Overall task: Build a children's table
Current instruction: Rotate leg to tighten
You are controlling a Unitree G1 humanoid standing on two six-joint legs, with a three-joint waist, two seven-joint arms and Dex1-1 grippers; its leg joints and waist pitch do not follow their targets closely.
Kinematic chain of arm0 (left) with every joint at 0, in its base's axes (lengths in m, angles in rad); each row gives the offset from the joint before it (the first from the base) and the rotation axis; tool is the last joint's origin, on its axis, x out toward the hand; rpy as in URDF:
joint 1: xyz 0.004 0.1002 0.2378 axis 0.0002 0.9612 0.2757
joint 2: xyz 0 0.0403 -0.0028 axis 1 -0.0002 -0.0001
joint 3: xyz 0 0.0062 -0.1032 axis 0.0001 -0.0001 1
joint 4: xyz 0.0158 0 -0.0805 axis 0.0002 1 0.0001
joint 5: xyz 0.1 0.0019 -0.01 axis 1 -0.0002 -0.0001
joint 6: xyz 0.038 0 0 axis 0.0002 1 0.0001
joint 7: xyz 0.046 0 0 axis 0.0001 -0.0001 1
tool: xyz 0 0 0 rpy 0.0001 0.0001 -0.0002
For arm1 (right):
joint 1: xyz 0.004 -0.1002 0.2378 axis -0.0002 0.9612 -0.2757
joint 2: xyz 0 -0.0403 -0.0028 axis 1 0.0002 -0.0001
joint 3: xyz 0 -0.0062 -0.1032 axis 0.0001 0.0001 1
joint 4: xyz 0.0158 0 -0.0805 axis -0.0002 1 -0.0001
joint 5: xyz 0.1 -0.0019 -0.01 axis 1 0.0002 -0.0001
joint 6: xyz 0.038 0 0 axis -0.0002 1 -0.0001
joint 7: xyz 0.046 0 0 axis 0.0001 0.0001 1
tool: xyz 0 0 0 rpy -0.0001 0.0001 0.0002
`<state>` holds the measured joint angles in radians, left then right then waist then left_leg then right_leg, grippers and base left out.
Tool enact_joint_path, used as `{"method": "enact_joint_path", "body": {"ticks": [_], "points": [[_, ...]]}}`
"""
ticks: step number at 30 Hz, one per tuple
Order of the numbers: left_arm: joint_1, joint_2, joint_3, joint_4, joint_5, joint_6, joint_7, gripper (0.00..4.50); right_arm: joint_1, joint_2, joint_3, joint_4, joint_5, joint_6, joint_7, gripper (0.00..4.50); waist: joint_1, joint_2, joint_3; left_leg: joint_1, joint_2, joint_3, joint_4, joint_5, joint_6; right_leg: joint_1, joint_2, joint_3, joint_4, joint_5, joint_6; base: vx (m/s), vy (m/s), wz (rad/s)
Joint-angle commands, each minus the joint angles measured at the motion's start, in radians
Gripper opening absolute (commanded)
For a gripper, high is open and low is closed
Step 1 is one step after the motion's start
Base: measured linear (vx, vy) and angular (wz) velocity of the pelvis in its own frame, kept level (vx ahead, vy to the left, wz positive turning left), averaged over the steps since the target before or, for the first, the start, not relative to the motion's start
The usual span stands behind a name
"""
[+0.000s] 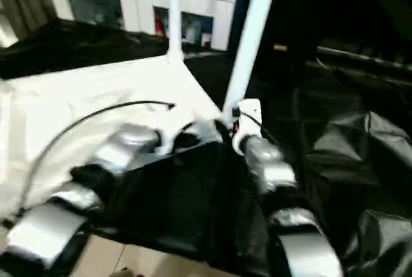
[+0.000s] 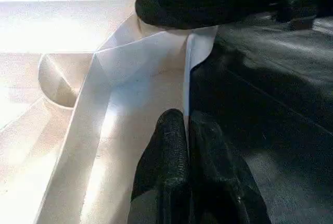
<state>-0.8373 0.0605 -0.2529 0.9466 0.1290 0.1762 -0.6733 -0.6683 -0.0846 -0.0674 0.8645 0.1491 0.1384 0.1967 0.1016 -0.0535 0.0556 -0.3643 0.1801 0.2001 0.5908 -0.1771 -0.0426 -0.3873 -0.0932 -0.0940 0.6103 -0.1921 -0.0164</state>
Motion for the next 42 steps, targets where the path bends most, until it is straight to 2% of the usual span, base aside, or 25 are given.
{"method": "enact_joint_path", "body": {"ticks": [1,4,6,7,11,13,14,16,17,19,21,23,24,25,26,27,29,30,32,35,36,38,42], "points": [[-0.029,-0.022,0.034,0.054,0.008,-0.009,0.112,0.00,0.005,0.021,0.012,0.076,-0.037,0.016,-0.056,2.73,-0.001,0.003,-0.061,0.021,0.061,-0.033,-0.084,-0.279,-0.030,0.028,-0.084,0.062,-0.088,-0.269,-0.180,0.000,0.000,0.00],[-0.038,-0.032,0.023,0.070,0.013,-0.030,0.097,0.00,-0.012,0.029,0.017,0.081,-0.053,-0.008,-0.056,2.73,0.006,0.001,-0.064,0.015,0.060,-0.032,-0.081,-0.234,-0.012,0.035,-0.084,0.063,-0.078,-0.194,-0.188,0.000,0.000,0.00],[-0.033,-0.030,0.011,0.073,0.012,-0.033,0.074,0.00,-0.014,0.031,0.001,0.068,-0.028,-0.028,-0.032,2.73,0.008,-0.003,-0.065,0.013,0.060,-0.030,-0.080,-0.205,0.006,0.038,-0.084,0.063,-0.073,-0.149,-0.196,0.000,0.000,0.00],[-0.031,-0.029,0.009,0.072,0.011,-0.039,0.069,0.00,-0.014,0.030,-0.003,0.063,-0.020,-0.037,-0.022,3.08,0.010,-0.003,-0.064,0.013,0.060,-0.029,-0.079,-0.198,0.014,0.039,-0.085,0.063,-0.073,-0.143,-0.201,0.000,0.000,0.00],[-0.022,-0.021,0.008,0.066,0.005,-0.050,0.030,0.00,-0.018,0.008,-0.011,0.032,0.003,-0.072,0.047,3.60,0.011,-0.004,-0.062,0.012,0.062,-0.030,-0.080,-0.217,0.022,0.040,-0.087,0.062,-0.079,-0.197,-0.193,0.000,0.000,0.00],[-0.020,-0.015,0.005,0.066,0.005,-0.064,0.007,0.00,-0.024,-0.014,-0.005,0.028,-0.006,-0.081,0.071,3.60,0.008,-0.004,-0.061,0.009,0.062,-0.032,-0.082,-0.222,0.019,0.041,-0.086,0.061,-0.080,-0.212,-0.191,0.000,0.000,0.00],[-0.017,-0.009,0.001,0.063,0.004,-0.072,-0.015,0.00,-0.025,-0.034,0.000,0.023,-0.011,-0.083,0.103,3.82,0.008,-0.003,-0.062,0.012,0.062,-0.030,-0.081,-0.222,0.018,0.039,-0.086,0.061,-0.081,-0.211,-0.190,0.000,0.000,0.00],[-0.011,0.003,-0.003,0.056,0.004,-0.092,-0.039,0.00,-0.018,-0.069,0.024,-0.003,-0.018,-0.066,0.191,3.90,0.009,-0.001,-0.062,0.010,0.061,-0.030,-0.080,-0.215,0.024,0.041,-0.085,0.061,-0.079,-0.197,-0.194,0.000,0.000,0.00],[-0.006,0.011,-0.005,0.050,0.002,-0.102,-0.057,0.00,-0.009,-0.093,0.045,-0.021,-0.028,-0.062,0.243,3.97,0.010,-0.004,-0.063,0.009,0.060,-0.029,-0.077,-0.207,0.033,0.044,-0.084,0.061,-0.078,-0.178,-0.196,0.000,0.000,0.00],[0.000,0.021,-0.007,0.041,-0.001,-0.107,-0.076,0.00,0.004,-0.120,0.067,-0.048,-0.035,-0.061,0.304,3.97,0.012,-0.004,-0.062,0.007,0.060,-0.029,-0.076,-0.191,0.044,0.045,-0.084,0.061,-0.075,-0.156,-0.198,0.000,0.000,0.00],[0.025,0.057,-0.020,0.007,-0.009,-0.146,-0.162,0.00,0.058,-0.201,0.130,-0.148,-0.031,-0.049,0.511,3.97,0.016,-0.005,-0.062,0.007,0.062,-0.030,-0.075,-0.185,0.057,0.047,-0.085,0.061,-0.076,-0.149,-0.197,0.000,0.000,0.00],[0.036,0.071,-0.026,-0.008,-0.013,-0.164,-0.200,0.00,0.079,-0.230,0.153,-0.184,-0.027,-0.048,0.583,3.97,0.018,-0.006,-0.061,0.007,0.064,-0.029,-0.074,-0.192,0.072,0.047,-0.085,0.061,-0.076,-0.154,-0.199,0.000,0.000,0.00],[0.076,0.106,-0.035,-0.079,-0.050,-0.187,-0.330,0.00,0.122,-0.290,0.190,-0.259,-0.012,-0.035,0.709,3.97,0.017,-0.005,-0.061,0.007,0.063,-0.030,-0.074,-0.195,0.073,0.045,-0.085,0.061,-0.077,-0.164,-0.203,0.000,0.000,0.00],[0.076,0.106,-0.035,-0.079,-0.050,-0.187,-0.330,0.00,0.122,-0.290,0.190,-0.259,-0.012,-0.035,0.709,3.97,0.019,-0.008,-0.058,0.005,0.067,-0.031,-0.076,-0.201,0.073,0.048,-0.088,0.061,-0.078,-0.186,-0.200,0.000,0.000,0.00],[0.104,0.131,-0.039,-0.136,-0.077,-0.178,-0.409,0.00,0.142,-0.318,0.198,-0.302,0.008,-0.015,0.769,3.97,0.018,-0.006,-0.056,0.006,0.067,-0.030,-0.077,-0.213,0.069,0.044,-0.087,0.062,-0.081,-0.205,-0.200,0.000,0.000,0.00],[0.111,0.138,-0.040,-0.151,-0.082,-0.168,-0.427,0.00,0.147,-0.324,0.197,-0.315,0.017,-0.004,0.787,3.97,0.018,-0.006,-0.058,0.007,0.068,-0.031,-0.078,-0.221,0.065,0.046,-0.088,0.061,-0.081,-0.228,-0.202,0.000,0.000,0.00],[0.119,0.152,-0.045,-0.170,-0.085,-0.161,-0.449,0.00,0.153,-0.332,0.199,-0.334,0.028,0.011,0.811,3.97,0.017,-0.004,-0.056,0.009,0.071,-0.030,-0.079,-0.236,0.052,0.038,-0.087,0.061,-0.083,-0.265,-0.203,0.000,0.000,0.00],[0.128,0.171,-0.049,-0.191,-0.084,-0.157,-0.470,0.00,0.161,-0.344,0.207,-0.355,0.032,0.021,0.838,3.97,0.018,-0.005,-0.057,0.010,0.071,-0.031,-0.080,-0.238,0.048,0.038,-0.086,0.060,-0.082,-0.268,-0.203,0.000,0.000,0.00],[0.139,0.191,-0.047,-0.214,-0.091,-0.145,-0.497,0.00,0.167,-0.353,0.221,-0.367,0.025,0.029,0.861,3.97,0.017,-0.003,-0.058,0.011,0.073,-0.032,-0.081,-0.240,0.037,0.036,-0.087,0.062,-0.079,-0.255,-0.205,0.000,0.000,0.00],[0.152,0.208,-0.040,-0.243,-0.097,-0.133,-0.518,0.00,0.176,-0.359,0.238,-0.380,0.015,0.045,0.883,3.97,0.018,-0.005,-0.060,0.008,0.069,-0.030,-0.078,-0.204,0.042,0.038,-0.086,0.062,-0.074,-0.209,-0.216,0.000,0.000,0.00],[0.155,0.212,-0.036,-0.248,-0.096,-0.130,-0.519,0.00,0.180,-0.356,0.246,-0.383,0.011,0.054,0.888,3.71,0.019,-0.005,-0.061,0.008,0.069,-0.030,-0.077,-0.195,0.043,0.039,-0.087,0.062,-0.072,-0.195,-0.219,0.000,0.000,0.00],[0.157,0.215,-0.027,-0.253,-0.095,-0.123,-0.515,0.00,0.184,-0.349,0.257,-0.382,0.003,0.056,0.890,3.63,0.018,-0.006,-0.061,0.006,0.067,-0.028,-0.075,-0.176,0.051,0.038,-0.085,0.062,-0.069,-0.169,-0.222,0.000,0.000,0.00],[0.159,0.217,-0.026,-0.260,-0.096,-0.118,-0.517,0.00,0.186,-0.349,0.256,-0.379,-0.002,0.055,0.886,3.21,0.019,-0.004,-0.060,0.007,0.067,-0.029,-0.075,-0.187,0.045,0.038,-0.087,0.062,-0.072,-0.193,-0.219,0.000,0.000,0.00]]}}
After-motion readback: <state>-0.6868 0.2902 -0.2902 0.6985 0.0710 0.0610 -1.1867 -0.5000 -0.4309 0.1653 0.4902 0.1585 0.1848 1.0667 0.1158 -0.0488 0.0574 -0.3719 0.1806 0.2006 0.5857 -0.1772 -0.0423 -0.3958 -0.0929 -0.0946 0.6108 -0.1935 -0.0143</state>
